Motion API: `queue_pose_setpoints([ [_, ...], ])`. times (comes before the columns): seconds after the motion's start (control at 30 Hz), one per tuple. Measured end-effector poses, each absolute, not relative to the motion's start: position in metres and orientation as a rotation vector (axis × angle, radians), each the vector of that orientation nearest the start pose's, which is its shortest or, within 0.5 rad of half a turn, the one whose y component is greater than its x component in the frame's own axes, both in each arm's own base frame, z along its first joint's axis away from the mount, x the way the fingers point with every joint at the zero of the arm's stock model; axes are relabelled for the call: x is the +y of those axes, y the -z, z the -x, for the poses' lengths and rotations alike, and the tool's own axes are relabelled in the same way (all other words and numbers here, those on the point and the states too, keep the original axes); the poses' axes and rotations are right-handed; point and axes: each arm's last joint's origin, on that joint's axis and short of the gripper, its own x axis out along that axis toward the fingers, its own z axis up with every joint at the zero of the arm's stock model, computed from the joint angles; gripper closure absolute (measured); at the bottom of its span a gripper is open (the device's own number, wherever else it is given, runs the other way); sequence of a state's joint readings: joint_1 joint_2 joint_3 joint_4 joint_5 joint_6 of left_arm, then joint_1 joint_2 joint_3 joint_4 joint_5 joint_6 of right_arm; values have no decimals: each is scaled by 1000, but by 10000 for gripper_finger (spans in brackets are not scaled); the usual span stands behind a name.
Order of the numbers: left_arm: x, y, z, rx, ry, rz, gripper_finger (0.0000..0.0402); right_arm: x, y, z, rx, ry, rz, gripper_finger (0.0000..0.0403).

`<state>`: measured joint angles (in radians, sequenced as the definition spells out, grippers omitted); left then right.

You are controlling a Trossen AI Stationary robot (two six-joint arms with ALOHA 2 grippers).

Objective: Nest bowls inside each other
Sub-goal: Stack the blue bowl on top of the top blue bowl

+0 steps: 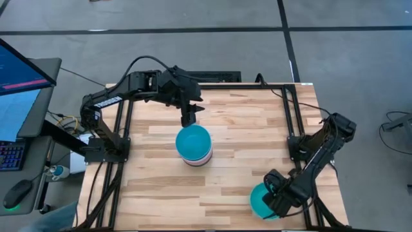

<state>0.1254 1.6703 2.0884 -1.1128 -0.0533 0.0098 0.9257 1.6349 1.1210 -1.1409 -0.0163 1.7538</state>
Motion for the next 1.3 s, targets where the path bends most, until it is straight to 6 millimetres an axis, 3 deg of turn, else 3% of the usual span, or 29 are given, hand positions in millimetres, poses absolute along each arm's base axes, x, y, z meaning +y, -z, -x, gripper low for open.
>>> queue_pose_setpoints([
  [0.13,38,-462,-314,683,-161,-2,250,203,-211,-167,1479,740,-580,387],
  [0.33,29,-499,-287,460,-21,-45,253,170,-234,-184,1368,692,-598,391],
  [0.63,41,-504,-244,552,-109,-66,252,99,-271,-209,1175,619,-635,393],
  [0.83,55,-477,-225,624,-169,-51,252,61,-322,-234,877,497,-704,389],
  [0.97,57,-452,-207,536,-173,-10,252,38,-351,-251,772,493,-697,393],
  [1.07,55,-436,-185,445,-206,17,252,26,-359,-266,775,478,-697,389],
  [1.3,44,-398,-138,327,-260,68,252,10,-375,-319,720,301,-721,389],
])
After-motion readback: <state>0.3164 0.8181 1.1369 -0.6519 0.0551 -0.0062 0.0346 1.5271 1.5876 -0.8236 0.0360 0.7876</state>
